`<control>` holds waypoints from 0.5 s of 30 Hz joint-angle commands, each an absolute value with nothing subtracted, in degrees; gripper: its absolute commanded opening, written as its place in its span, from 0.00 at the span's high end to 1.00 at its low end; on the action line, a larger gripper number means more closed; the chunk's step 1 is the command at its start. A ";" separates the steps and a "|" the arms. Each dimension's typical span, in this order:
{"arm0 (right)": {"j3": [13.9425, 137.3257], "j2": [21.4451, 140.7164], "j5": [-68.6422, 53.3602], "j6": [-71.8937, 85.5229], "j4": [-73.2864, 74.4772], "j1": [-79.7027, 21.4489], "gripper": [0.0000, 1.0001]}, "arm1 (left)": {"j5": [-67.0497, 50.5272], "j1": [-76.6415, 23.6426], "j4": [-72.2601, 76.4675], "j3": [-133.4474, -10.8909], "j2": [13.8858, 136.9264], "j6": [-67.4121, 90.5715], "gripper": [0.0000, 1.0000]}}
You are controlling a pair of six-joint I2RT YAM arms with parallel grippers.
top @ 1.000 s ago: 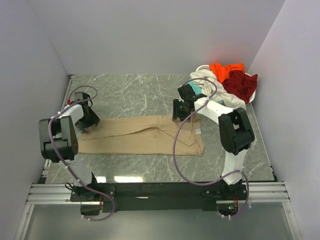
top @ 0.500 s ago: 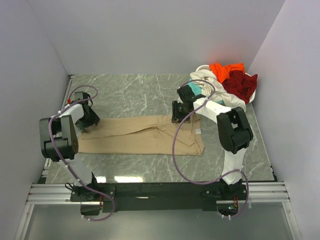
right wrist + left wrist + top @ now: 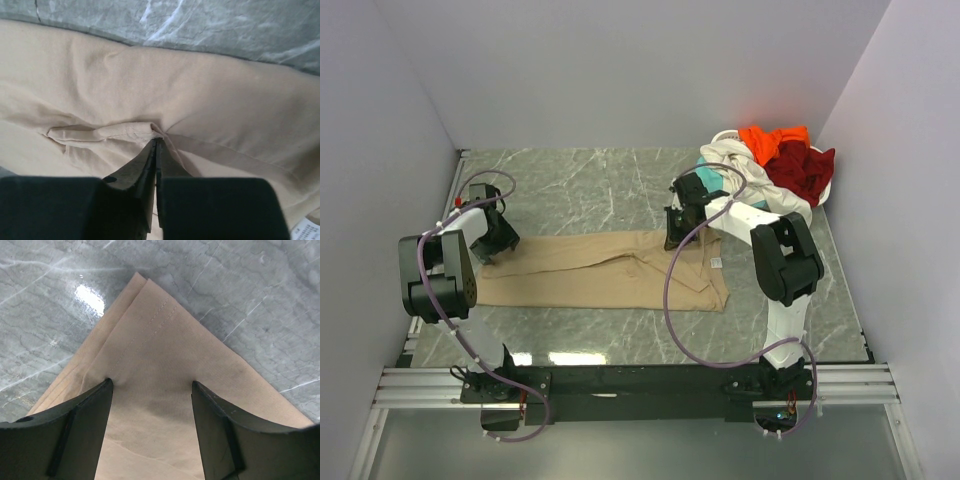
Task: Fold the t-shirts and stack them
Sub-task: Fold the tshirt
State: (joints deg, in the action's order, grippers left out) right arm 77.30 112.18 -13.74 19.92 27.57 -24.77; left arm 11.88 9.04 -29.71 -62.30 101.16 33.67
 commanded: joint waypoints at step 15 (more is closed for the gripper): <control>71.46 102.05 -18.28 19.42 28.30 -29.70 1.00 | 10.02 9.23 -26.37 -59.41 102.83 32.52 0.30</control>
State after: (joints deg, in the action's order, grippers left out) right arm 72.40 105.95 -17.67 20.01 28.25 -28.42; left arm 12.01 9.04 -28.38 -61.67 101.03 32.73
